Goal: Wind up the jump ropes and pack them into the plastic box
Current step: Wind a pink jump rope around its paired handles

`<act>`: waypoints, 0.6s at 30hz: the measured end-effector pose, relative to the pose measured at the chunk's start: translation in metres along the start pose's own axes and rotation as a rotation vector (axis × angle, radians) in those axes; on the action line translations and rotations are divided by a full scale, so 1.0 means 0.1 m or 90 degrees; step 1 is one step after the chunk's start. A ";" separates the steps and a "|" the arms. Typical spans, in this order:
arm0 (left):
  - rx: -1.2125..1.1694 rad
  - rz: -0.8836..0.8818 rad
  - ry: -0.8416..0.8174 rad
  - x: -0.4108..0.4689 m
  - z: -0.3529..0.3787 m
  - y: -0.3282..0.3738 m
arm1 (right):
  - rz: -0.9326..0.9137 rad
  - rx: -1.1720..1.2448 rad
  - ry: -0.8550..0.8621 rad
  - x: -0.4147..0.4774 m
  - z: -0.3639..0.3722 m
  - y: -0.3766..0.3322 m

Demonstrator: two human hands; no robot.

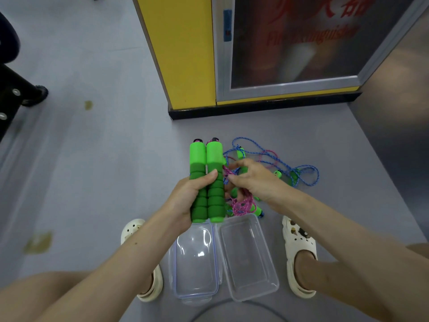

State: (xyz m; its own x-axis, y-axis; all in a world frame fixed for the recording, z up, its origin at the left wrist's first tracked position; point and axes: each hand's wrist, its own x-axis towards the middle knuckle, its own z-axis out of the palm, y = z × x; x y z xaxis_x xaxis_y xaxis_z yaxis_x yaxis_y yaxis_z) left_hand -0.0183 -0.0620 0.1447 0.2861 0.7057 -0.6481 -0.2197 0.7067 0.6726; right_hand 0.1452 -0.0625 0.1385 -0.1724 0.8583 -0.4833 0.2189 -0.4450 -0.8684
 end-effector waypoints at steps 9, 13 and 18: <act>0.403 0.231 0.163 0.07 -0.01 -0.09 | -0.009 -0.174 0.034 -0.03 0.02 -0.02; 0.611 0.299 0.240 0.10 -0.02 -0.10 | -0.014 -0.236 0.017 -0.03 0.05 -0.07; 1.001 0.408 0.371 0.04 0.04 -0.13 | 0.030 -0.089 -0.047 -0.04 0.10 -0.11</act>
State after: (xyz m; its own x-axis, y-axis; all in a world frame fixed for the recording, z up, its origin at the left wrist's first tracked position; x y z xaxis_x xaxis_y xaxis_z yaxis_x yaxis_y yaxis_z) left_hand -0.0105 -0.0685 0.1350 0.1132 0.9932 0.0282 0.9488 -0.1165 0.2934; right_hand 0.1334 -0.0637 0.1493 -0.2286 0.8139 -0.5342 0.3591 -0.4396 -0.8233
